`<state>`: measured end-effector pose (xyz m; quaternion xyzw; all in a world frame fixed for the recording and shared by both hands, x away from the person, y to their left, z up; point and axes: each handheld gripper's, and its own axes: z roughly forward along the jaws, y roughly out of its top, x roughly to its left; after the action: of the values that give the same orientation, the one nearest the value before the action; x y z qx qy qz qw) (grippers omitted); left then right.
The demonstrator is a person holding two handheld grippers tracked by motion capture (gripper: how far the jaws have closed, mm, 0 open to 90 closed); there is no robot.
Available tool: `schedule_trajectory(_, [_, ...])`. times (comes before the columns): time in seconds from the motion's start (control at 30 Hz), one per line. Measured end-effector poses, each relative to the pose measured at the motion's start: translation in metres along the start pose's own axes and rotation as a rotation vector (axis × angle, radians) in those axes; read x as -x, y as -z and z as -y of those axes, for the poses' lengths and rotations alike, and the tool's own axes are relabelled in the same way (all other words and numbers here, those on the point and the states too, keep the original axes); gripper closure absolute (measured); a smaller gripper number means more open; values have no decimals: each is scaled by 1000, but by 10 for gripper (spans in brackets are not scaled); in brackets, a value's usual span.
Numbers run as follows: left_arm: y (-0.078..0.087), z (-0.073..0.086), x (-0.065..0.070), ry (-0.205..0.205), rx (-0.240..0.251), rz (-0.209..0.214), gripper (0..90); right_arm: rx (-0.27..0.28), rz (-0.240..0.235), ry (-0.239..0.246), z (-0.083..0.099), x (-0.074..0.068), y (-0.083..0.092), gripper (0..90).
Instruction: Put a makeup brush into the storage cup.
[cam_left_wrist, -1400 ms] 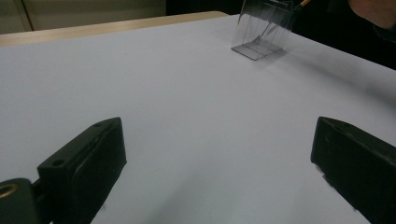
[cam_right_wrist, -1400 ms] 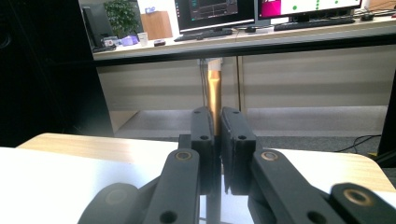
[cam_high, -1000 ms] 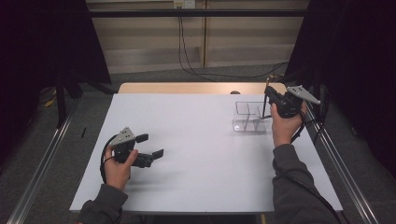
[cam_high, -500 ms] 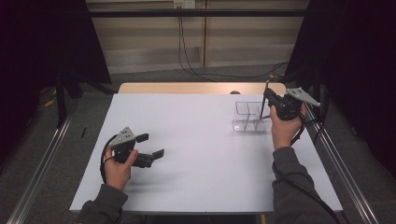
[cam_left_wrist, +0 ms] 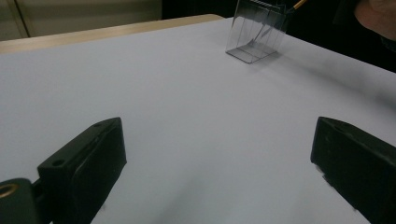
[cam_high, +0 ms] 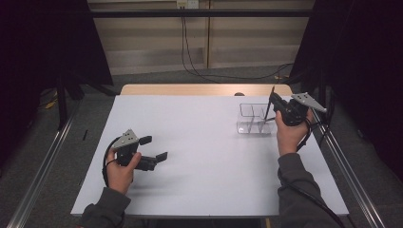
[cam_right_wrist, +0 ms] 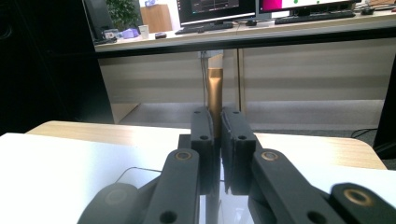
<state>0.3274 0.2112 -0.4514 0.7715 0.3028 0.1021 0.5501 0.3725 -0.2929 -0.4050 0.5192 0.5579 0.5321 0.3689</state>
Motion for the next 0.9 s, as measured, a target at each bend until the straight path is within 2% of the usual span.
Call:
schedule_trajectory(0.43, [0,0,0,-9,-2,0,30,-3,11,16,4,-3,3,853])
schedule_trajectory(0.5, [0,-1,1,-10,-6,-15,30,-2,13,21,5,-3,4,853])
schedule_trajectory(0.53, [0,-1,1,-8,3,5,30,-3,13,21,6,-3,4,853])
schedule_trajectory(0.67, [0,-1,1,-4,5,6,30,-7,15,21,9,-3,5,853])
schedule_trajectory(0.73, [0,-1,2,-6,-4,-13,30,-9,17,17,10,-3,5,853])
schedule_trajectory(0.8, [-1,-1,2,-4,4,5,30,-14,13,20,11,-2,5,853])
schedule_trajectory(0.9, [0,-1,3,-5,-3,-11,30,-15,16,18,12,-2,6,853])
